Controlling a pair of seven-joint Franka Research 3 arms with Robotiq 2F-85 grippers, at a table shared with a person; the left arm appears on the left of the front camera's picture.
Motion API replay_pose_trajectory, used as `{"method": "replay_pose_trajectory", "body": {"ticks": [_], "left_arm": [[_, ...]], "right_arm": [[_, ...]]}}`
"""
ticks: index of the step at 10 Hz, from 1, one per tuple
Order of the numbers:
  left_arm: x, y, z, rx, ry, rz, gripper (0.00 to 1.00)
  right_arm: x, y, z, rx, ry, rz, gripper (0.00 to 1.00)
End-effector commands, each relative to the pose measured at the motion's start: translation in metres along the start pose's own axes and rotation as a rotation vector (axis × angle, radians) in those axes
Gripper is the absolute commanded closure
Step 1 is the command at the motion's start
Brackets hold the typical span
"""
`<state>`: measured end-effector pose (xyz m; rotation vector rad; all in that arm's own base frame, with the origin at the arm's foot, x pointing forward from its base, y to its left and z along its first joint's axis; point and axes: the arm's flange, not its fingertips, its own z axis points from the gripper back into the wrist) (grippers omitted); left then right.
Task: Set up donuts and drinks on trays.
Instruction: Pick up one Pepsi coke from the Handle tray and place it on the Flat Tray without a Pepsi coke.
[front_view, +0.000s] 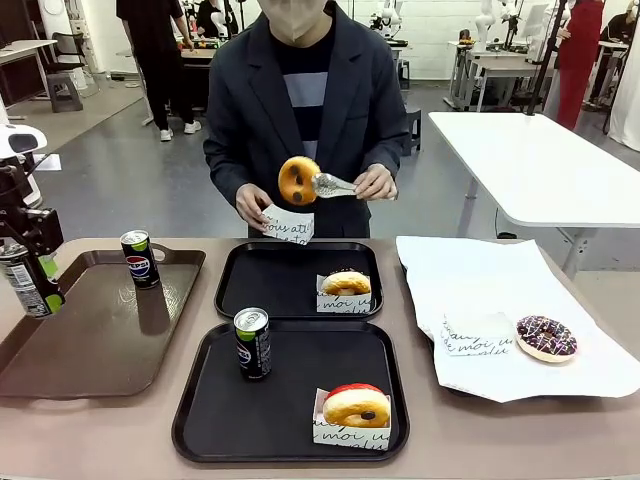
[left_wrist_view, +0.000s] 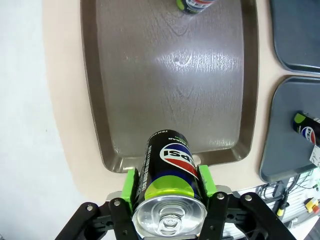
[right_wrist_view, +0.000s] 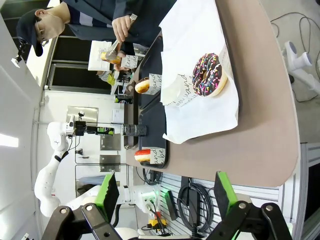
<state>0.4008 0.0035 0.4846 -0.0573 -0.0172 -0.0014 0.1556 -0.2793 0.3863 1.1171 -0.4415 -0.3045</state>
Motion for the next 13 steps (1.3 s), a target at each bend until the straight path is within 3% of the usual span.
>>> {"method": "replay_pose_trajectory", "body": {"ticks": [1, 4, 7, 9, 11, 12, 13], "left_arm": [[0.004, -0.031, 0.012, 0.032, -0.094, -0.078, 0.42], [0.039, -0.101, 0.020, 0.036, -0.139, -0.197, 0.42], [0.084, -0.182, -0.006, 0.007, -0.110, -0.327, 0.42], [0.097, -0.210, -0.027, 0.006, -0.086, -0.362, 0.42], [0.072, -0.188, -0.028, 0.019, -0.006, -0.388, 0.42], [0.036, -0.152, -0.015, 0.038, 0.070, -0.431, 0.42], [-0.001, -0.115, -0.003, 0.019, 0.083, -0.492, 0.42]], "right_arm": [[0.000, 0.000, -0.001, 0.021, -0.014, 0.018, 0.00], [0.000, 0.000, -0.001, 0.021, -0.014, 0.018, 0.00], [0.000, 0.000, -0.001, 0.021, -0.014, 0.018, 0.00], [0.000, 0.000, -0.001, 0.021, -0.014, 0.018, 0.00], [0.000, 0.000, -0.001, 0.021, -0.014, 0.018, 0.00], [0.000, 0.000, -0.001, 0.021, -0.014, 0.018, 0.00], [0.000, 0.000, -0.001, 0.021, -0.014, 0.018, 0.00]]}}
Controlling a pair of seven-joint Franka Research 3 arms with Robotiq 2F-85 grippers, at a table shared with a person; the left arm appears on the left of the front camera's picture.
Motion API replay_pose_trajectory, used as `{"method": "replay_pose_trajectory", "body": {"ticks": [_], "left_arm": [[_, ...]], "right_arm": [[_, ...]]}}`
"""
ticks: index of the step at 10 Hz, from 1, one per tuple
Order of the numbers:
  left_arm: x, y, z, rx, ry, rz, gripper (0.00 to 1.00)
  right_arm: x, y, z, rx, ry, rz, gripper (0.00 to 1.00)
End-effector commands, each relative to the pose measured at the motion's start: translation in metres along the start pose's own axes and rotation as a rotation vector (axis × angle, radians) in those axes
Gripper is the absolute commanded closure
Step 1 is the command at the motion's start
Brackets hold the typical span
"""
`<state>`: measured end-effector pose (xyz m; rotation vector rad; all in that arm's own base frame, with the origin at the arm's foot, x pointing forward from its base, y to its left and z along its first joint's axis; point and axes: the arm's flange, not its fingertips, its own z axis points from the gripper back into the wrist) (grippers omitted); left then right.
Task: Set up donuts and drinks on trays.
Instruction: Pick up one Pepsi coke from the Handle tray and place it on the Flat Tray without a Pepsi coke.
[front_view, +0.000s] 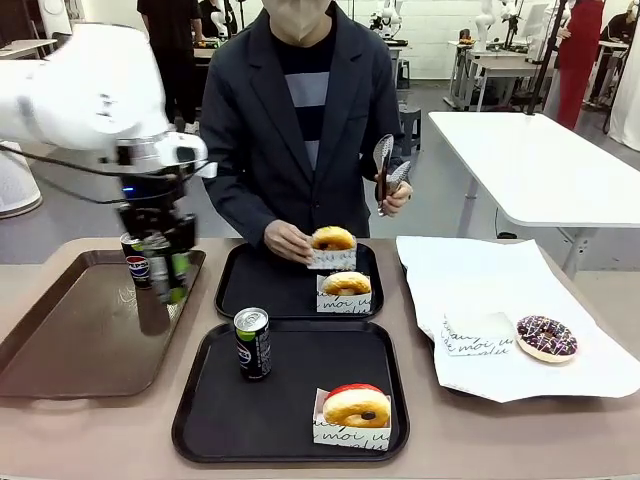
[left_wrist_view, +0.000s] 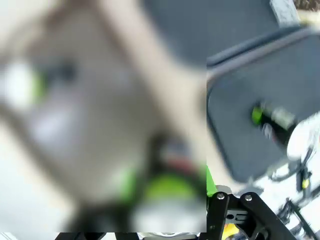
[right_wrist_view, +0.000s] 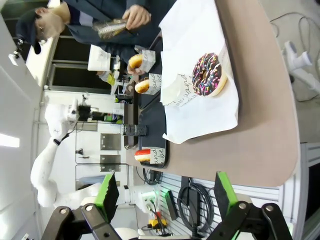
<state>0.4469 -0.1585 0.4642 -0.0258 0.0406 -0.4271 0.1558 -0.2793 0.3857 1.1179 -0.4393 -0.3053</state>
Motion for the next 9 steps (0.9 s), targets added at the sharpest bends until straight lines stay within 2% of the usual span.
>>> {"method": "replay_pose_trajectory", "body": {"ticks": [1, 2, 3, 5, 9], "left_arm": [[-0.102, 0.034, 0.024, -0.022, -0.015, -0.085, 0.42], [-0.123, 0.037, 0.021, -0.027, -0.054, -0.054, 0.42], [-0.126, 0.039, 0.019, -0.025, -0.072, -0.028, 0.42], [-0.125, 0.041, 0.019, -0.029, -0.024, -0.045, 0.42], [-0.125, 0.041, 0.019, -0.029, -0.024, -0.045, 0.42]], "right_arm": [[0.000, 0.000, -0.001, 0.021, -0.015, 0.020, 0.00], [0.000, 0.000, -0.001, 0.021, -0.015, 0.020, 0.00], [0.000, 0.000, -0.001, 0.021, -0.015, 0.020, 0.00], [0.000, 0.000, -0.001, 0.021, -0.015, 0.020, 0.00], [0.000, 0.000, -0.001, 0.021, -0.015, 0.020, 0.00]]}}
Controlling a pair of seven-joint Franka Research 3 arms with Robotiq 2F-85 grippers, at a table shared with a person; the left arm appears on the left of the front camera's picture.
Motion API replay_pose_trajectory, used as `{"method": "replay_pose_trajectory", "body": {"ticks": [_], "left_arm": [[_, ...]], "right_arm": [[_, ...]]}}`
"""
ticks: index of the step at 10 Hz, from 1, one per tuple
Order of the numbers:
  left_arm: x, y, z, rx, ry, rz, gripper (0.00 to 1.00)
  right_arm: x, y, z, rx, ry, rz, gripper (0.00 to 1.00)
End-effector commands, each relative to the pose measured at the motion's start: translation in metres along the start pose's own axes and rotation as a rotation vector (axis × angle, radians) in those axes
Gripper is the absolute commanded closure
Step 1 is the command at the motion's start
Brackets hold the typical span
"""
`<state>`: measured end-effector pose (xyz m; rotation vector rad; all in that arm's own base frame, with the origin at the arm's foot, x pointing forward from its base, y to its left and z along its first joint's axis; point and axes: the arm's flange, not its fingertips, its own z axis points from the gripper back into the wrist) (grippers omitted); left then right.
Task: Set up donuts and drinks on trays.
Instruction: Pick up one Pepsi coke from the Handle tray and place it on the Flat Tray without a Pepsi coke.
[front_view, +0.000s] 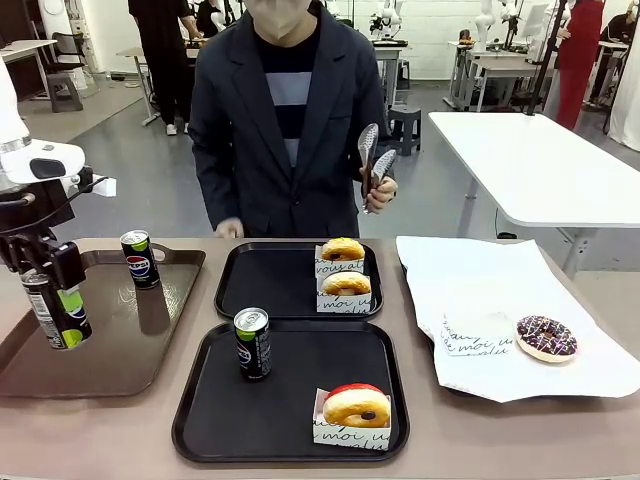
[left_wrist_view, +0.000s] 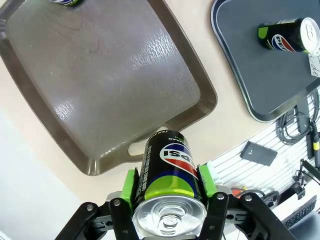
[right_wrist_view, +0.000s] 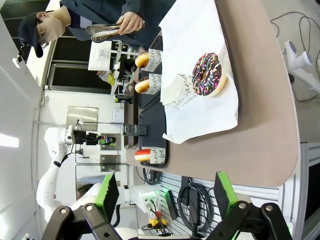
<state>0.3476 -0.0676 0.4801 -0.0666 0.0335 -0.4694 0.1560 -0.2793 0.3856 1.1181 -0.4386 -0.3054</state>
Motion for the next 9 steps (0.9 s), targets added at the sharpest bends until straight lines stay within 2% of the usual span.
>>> {"method": "replay_pose_trajectory", "body": {"ticks": [1, 9], "left_arm": [[0.0033, -0.0006, 0.0063, 0.009, -0.009, -0.002, 0.42], [0.0005, 0.0001, 0.0011, 0.001, -0.002, 0.000, 0.42]], "right_arm": [[-0.0002, 0.0002, -0.0007, 0.021, -0.016, 0.020, 0.00], [-0.0002, 0.0002, -0.0007, 0.021, -0.016, 0.020, 0.00]]}}
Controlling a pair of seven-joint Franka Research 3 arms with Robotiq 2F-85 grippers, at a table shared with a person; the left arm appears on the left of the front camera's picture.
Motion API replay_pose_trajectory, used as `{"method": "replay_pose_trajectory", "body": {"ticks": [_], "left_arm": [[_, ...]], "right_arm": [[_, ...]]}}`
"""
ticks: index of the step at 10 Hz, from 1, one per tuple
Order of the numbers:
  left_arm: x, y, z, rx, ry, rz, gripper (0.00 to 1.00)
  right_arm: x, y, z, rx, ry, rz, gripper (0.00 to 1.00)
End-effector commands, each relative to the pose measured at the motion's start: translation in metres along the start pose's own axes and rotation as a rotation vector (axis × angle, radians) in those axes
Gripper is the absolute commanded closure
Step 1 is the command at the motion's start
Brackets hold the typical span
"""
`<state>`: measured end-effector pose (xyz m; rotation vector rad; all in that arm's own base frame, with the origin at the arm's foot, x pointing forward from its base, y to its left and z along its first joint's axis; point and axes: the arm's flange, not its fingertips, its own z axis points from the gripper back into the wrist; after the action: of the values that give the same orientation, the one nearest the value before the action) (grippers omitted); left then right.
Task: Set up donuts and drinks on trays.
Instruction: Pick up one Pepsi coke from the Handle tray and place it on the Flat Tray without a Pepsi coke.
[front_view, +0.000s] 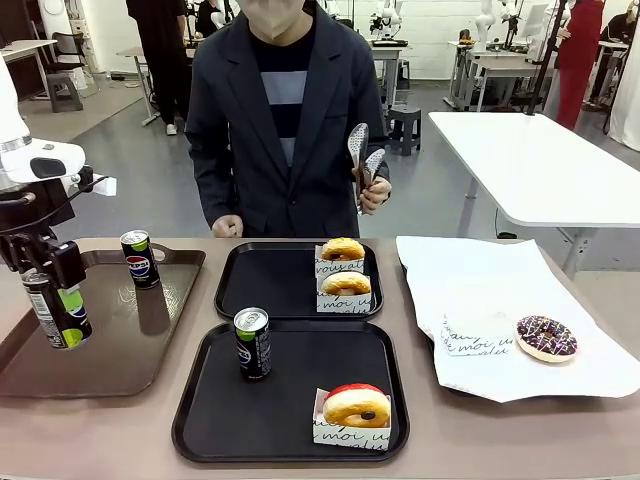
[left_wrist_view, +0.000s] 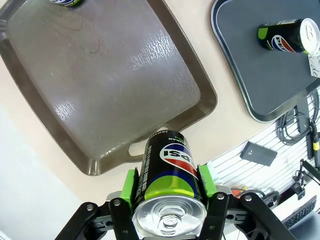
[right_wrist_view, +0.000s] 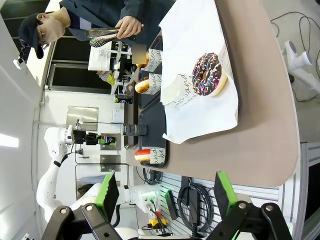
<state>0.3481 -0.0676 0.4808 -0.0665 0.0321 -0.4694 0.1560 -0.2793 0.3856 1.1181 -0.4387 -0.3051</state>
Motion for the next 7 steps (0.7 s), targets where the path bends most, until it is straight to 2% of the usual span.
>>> {"method": "replay_pose_trajectory", "body": {"ticks": [1, 2, 5, 7], "left_arm": [[0.015, -0.013, 0.004, 0.010, -0.050, 0.013, 0.42], [0.021, -0.017, 0.005, 0.007, -0.064, 0.012, 0.42], [0.077, -0.036, 0.010, 0.027, -0.067, -0.014, 0.42], [0.101, -0.053, 0.009, 0.050, -0.098, -0.029, 0.42]], "right_arm": [[0.000, 0.000, -0.001, 0.021, -0.016, 0.020, 0.00], [0.000, 0.000, -0.001, 0.021, -0.016, 0.020, 0.00], [0.000, 0.000, -0.001, 0.021, -0.016, 0.020, 0.00], [0.000, 0.000, -0.001, 0.021, -0.016, 0.020, 0.00]]}}
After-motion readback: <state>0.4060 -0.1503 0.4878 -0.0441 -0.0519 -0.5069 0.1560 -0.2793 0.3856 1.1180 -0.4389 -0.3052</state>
